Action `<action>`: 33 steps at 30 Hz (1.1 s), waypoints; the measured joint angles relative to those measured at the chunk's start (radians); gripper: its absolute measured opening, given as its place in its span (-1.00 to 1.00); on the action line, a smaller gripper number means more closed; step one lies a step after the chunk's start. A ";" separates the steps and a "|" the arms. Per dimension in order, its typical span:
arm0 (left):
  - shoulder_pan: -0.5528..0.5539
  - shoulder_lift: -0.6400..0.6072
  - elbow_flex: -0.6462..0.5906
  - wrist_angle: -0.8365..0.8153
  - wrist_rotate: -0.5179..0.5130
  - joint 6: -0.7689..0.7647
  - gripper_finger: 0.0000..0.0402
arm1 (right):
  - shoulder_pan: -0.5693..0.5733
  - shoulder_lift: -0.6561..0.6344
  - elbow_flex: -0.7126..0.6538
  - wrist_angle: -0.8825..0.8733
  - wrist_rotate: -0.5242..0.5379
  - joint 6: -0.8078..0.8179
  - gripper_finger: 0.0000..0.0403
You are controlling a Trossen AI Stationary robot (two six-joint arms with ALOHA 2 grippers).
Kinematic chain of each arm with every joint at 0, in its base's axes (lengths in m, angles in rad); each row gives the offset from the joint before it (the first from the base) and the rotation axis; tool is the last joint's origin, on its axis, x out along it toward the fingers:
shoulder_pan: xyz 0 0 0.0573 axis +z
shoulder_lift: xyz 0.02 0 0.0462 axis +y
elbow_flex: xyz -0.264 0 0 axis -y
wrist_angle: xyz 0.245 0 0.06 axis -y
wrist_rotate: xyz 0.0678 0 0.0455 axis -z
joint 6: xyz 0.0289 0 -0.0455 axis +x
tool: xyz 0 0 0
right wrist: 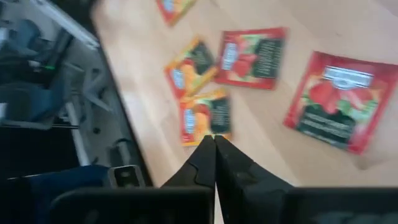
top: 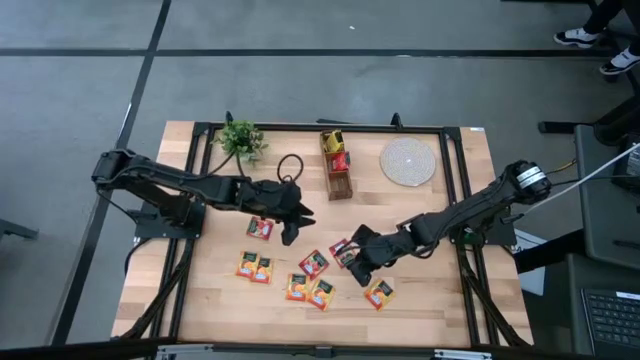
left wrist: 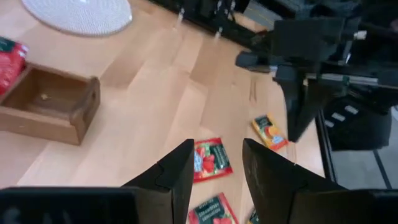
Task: Pick & Place Tea
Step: Put the red tea bag into the middle section of the wooden organizer
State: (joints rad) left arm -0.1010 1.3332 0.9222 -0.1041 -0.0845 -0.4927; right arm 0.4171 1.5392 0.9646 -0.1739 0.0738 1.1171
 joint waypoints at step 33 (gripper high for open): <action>-0.014 0.186 0.000 0.006 0.023 -0.043 -0.35 | -0.147 0.178 0.000 -0.219 -0.137 -0.106 -1.00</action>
State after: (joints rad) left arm -0.1154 1.5196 0.9222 -0.0982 -0.0616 -0.5362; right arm 0.2701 1.7176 0.9649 -0.3927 -0.0633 1.0107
